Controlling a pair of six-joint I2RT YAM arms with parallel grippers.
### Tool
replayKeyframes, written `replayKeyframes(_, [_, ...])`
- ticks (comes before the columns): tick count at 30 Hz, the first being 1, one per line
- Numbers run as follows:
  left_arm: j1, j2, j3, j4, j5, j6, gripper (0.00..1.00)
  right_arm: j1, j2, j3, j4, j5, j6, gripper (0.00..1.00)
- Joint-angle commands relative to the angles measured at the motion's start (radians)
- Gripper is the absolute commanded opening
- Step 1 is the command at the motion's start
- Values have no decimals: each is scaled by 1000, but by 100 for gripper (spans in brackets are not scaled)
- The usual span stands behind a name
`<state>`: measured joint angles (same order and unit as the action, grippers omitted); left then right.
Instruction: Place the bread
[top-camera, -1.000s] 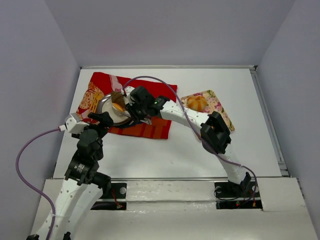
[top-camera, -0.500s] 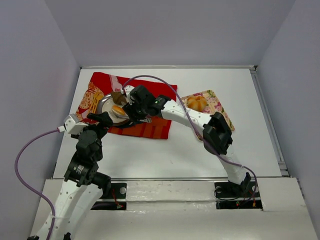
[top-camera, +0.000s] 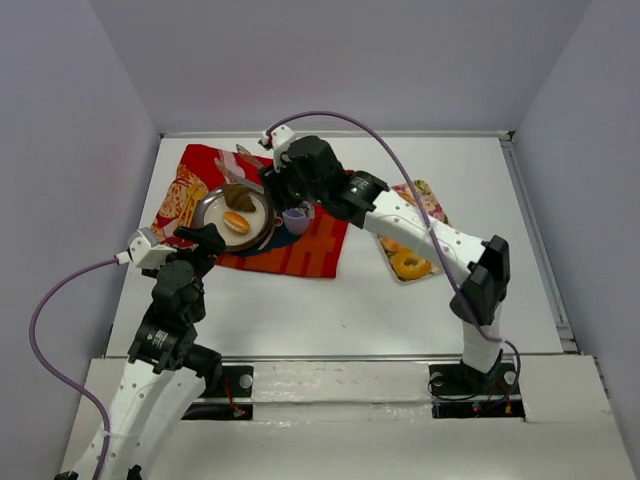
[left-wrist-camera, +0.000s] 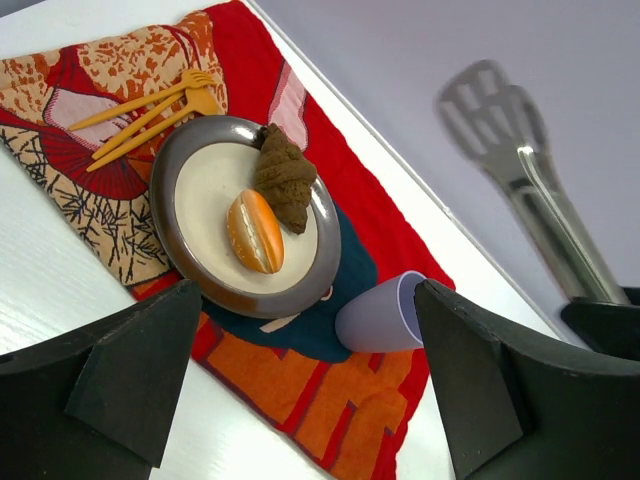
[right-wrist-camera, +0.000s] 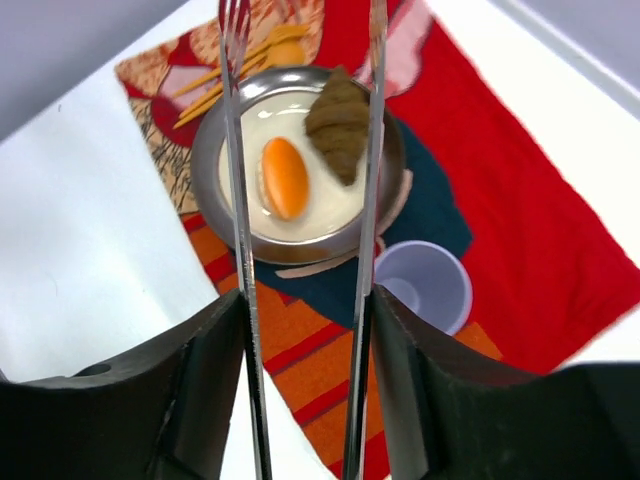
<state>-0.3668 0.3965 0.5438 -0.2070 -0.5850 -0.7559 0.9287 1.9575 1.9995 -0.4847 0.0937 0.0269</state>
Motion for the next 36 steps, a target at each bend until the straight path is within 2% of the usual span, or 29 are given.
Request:
replayKeyframes(1, [-3, -4, -7, 38, -41, 4, 99, -97, -178, -129, 90, 129, 54, 53])
replayKeyframes(3, [-3, -7, -10, 43, -38, 6, 99, -172, -282, -206, 98, 126, 70, 54])
replayKeyframes(6, [-3, 2, -10, 52, -33, 7, 99, -417, -415, -365, 115, 97, 107, 51])
replayKeyframes(9, [-3, 11, -8, 54, -33, 9, 99, -560, -489, -523, 153, 52, 73, 51])
replayKeyframes(10, [-1, 13, -8, 57, -32, 9, 99, -655, -515, -553, 155, 25, 71, 51])
replayKeyframes(13, [-3, 15, -10, 58, -33, 9, 99, -786, -522, -639, 155, -9, 54, 51])
replayKeyframes(14, [-3, 18, -10, 60, -33, 9, 99, -873, -513, -649, 155, -24, 45, 51])
replayKeyframes(17, [-3, 19, -11, 63, -33, 9, 99, -1020, -424, -666, 155, -168, -14, 52])
replayKeyframes(19, [-3, 22, -12, 66, -33, 12, 99, -1065, -334, -654, 156, -190, -71, 54])
replayKeyframes(24, [-3, 25, -12, 69, -33, 15, 99, -1162, -172, -598, 155, -224, -59, 52])
replayKeyframes(31, [-3, 25, -12, 69, -33, 18, 99, -1162, -37, -550, 158, -203, -48, 55])
replayKeyframes(36, [-1, 27, -12, 69, -32, 18, 99, -1162, 66, -441, 153, -209, -36, 57])
